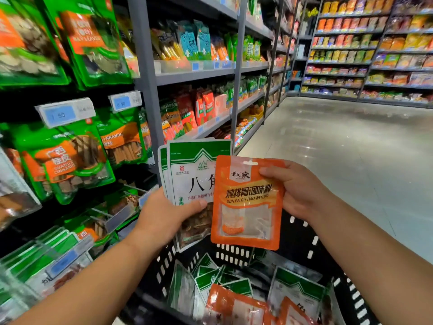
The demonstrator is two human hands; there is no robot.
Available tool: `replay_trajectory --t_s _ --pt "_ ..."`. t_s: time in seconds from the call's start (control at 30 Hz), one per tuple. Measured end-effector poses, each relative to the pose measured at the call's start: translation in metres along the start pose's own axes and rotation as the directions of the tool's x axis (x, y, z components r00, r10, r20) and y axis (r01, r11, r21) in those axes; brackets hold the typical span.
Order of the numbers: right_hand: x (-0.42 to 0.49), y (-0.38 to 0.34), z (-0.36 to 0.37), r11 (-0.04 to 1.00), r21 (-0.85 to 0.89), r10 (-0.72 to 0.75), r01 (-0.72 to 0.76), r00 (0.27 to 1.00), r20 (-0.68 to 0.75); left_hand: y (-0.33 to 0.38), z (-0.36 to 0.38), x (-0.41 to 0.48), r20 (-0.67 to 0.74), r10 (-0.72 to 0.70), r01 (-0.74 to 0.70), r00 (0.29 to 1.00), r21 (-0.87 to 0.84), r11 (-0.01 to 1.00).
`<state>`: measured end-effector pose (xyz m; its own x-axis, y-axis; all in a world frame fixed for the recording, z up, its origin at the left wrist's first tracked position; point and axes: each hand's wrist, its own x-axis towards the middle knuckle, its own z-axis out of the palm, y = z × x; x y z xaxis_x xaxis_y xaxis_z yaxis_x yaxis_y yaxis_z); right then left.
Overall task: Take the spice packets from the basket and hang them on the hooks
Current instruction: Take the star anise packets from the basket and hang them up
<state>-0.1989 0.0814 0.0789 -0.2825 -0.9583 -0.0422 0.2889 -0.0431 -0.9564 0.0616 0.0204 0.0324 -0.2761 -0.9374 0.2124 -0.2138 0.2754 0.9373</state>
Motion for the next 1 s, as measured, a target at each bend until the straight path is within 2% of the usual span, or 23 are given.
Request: replay_trajectory --t_s 0.4,0.63,0.83,1.0 --pt "-0.044 -0.051 0.137 0.996 0.014 -0.09 0.089 0.966 0.244 0.073 -0.134 -0.073 -0.157 0.097 -0.094 0.983 0.028 0.995" --pt "-0.086 -0.06 0.241 0.986 0.043 -0.164 0.161 0.882 0.442 0.104 -0.229 -0.153 -0.36 0.112 -0.065 0.926 0.141 0.988" --pt "-0.122 -0.05 0.326 0.987 0.108 -0.161 0.12 0.776 0.609 0.125 -0.297 -0.223 -0.517 0.14 -0.029 0.845 0.216 0.976" --pt "-0.157 -0.043 0.384 0.988 0.137 -0.145 0.068 0.698 0.701 0.139 -0.329 -0.274 -0.606 0.14 -0.018 0.783 0.202 0.979"
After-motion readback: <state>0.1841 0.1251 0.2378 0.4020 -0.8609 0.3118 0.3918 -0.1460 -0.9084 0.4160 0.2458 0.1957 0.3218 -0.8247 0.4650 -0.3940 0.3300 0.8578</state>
